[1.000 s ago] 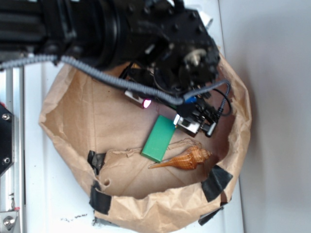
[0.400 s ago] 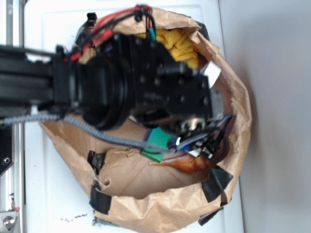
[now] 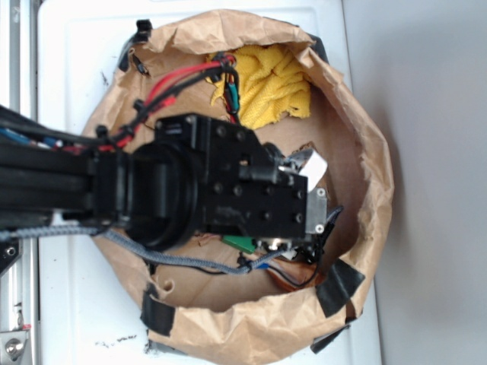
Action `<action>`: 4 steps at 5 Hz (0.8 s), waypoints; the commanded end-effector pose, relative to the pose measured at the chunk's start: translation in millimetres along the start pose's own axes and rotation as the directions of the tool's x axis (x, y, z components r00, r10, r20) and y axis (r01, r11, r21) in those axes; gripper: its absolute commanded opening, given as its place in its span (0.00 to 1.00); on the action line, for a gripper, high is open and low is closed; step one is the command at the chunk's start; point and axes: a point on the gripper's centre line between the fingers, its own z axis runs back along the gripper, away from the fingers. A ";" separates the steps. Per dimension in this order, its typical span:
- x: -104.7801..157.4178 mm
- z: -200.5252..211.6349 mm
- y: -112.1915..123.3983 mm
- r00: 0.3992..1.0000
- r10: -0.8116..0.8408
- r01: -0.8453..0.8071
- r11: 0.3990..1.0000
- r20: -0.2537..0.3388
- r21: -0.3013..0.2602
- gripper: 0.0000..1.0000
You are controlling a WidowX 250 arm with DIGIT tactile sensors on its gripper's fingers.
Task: Grab the green block.
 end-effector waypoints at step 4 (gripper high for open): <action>25.2 111.5 11.5 0.967 -0.254 0.256 0.964 0.034 -0.068 0.00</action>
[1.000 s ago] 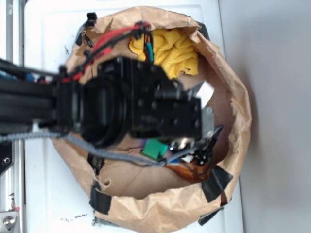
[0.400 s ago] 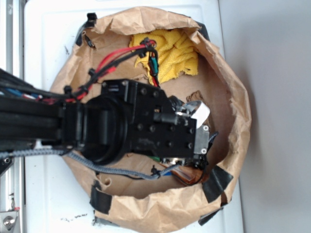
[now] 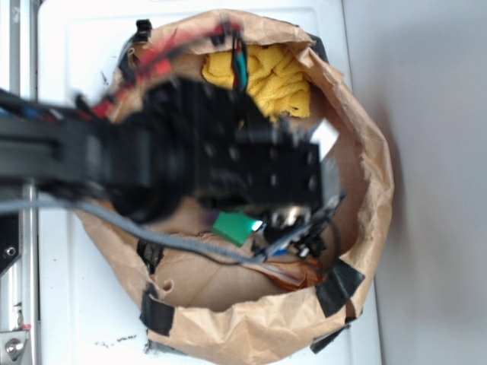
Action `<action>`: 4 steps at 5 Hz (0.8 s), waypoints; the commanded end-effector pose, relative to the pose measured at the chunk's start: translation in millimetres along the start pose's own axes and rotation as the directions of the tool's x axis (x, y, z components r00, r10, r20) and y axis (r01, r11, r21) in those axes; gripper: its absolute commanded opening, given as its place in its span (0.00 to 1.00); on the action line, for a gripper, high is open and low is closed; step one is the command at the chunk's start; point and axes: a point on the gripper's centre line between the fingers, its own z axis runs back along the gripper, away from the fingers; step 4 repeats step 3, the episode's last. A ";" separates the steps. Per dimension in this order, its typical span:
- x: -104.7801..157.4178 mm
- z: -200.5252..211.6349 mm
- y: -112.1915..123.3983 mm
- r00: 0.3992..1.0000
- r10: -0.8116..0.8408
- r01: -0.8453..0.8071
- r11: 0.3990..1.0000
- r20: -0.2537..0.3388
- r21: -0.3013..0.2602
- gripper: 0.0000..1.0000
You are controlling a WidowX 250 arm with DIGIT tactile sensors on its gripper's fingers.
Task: Grab the green block.
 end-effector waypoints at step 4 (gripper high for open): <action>-4.8 107.8 21.6 0.948 -0.296 0.289 0.955 0.121 0.074 0.00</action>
